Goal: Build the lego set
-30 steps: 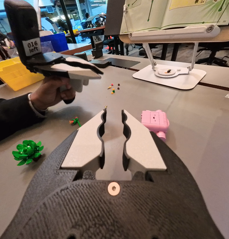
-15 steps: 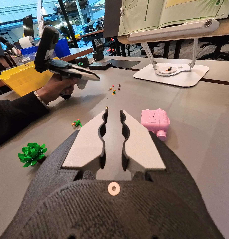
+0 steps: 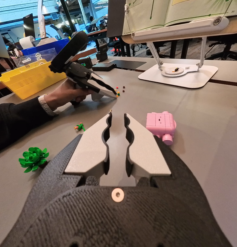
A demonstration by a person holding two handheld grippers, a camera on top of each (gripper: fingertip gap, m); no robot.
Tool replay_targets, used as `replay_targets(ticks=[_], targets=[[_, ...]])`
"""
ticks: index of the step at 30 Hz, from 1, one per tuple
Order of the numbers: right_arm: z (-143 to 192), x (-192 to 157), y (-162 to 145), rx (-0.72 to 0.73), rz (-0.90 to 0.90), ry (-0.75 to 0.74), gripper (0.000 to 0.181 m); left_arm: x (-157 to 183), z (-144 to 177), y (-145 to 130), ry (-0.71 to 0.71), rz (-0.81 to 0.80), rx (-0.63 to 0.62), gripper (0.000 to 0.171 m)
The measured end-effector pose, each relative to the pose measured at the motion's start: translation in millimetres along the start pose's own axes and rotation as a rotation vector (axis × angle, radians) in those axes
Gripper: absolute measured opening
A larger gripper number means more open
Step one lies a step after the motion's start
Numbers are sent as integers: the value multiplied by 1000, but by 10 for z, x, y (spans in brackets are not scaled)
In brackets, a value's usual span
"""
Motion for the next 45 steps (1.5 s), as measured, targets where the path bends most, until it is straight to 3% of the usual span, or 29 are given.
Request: replay_targets(ticks=[5,9,15,19,22,26,29,36,45], targets=[[-11,2,-4,-9,-1,-3,17,-11,-39,28,-22,20,-3,18],[-17,-4,-8,-15,7,-5,17,-11,-20,33,-42,26,13,6],[-11,-26,-7,-8,29,-7,16,23,159,73,-124,66,186,5],[1,-97,10,30,88,13,18,234,392,192,-527,226,447,4],[39,-214,92,150,150,55,23,425,577,340,-859,342,635,4],[135,-367,192,263,333,18,24,654,648,453,-1216,495,756,4],[165,-487,238,343,347,49,21,838,611,479,-1361,539,772,4],[144,-549,274,456,48,271,24,1161,584,501,-1380,404,710,4],[131,-484,259,454,7,256,22,1220,492,477,-1371,414,656,3]])
Point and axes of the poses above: each gripper's, where its closed fingertips meet, z back along the fingers, y out of its top, x = y × z across the jaws, the point moved 9 cm from there along z, back along the fingers, and after that the axes turned 5 degrees about x, right-handed, at the moved point
